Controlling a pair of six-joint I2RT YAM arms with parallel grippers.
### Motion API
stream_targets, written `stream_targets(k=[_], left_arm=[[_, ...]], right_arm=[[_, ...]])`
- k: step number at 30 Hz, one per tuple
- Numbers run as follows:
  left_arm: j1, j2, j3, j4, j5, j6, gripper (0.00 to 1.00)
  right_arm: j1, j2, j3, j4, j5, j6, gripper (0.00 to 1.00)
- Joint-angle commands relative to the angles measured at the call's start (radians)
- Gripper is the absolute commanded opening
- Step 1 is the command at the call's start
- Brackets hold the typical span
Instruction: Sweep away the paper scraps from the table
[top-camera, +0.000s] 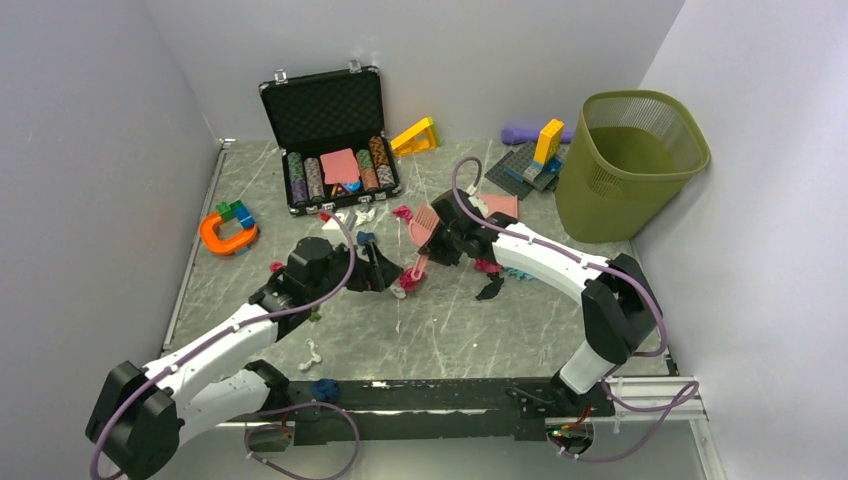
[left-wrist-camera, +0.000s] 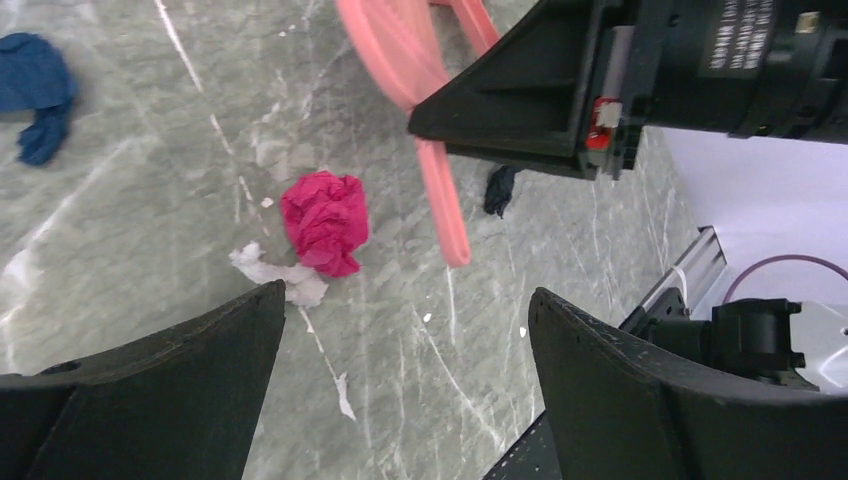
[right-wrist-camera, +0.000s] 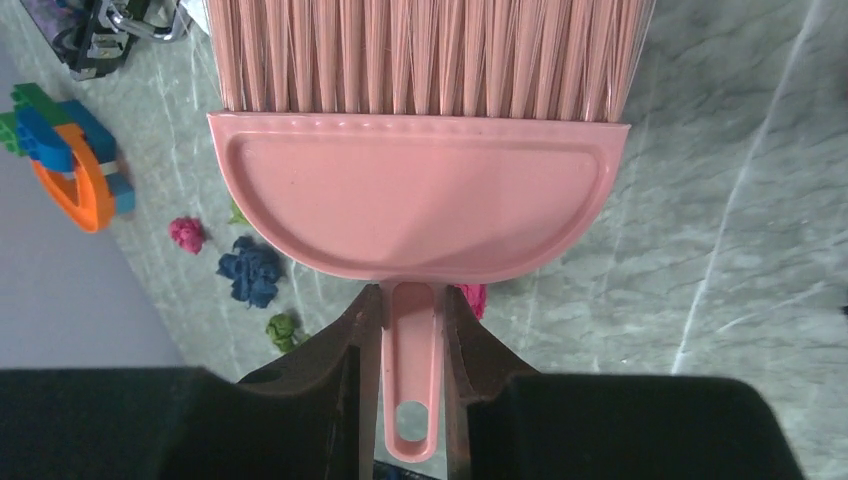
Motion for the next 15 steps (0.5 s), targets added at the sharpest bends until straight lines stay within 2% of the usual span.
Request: stream_targets(k=[1, 6, 15], left_arm=[[-0.041, 0.037, 0.019, 0.202, -0.005, -0.045, 0.94], [-0.06, 0.084, 0.025, 0.227, -0.045, -0.065, 0.9], [-0.071, 0.227, 0.027, 0.29, -0.023, -0.105, 0.82]], right_arm=[[0.001, -0.06, -0.051, 0.125, -0.081, 0.124, 0.21], [0.0, -0.09, -0.096, 0.189, -0.104, 0.165, 0.2], [0.003, -0.104, -0.123, 0.234, -0.142, 0.183, 0.2]])
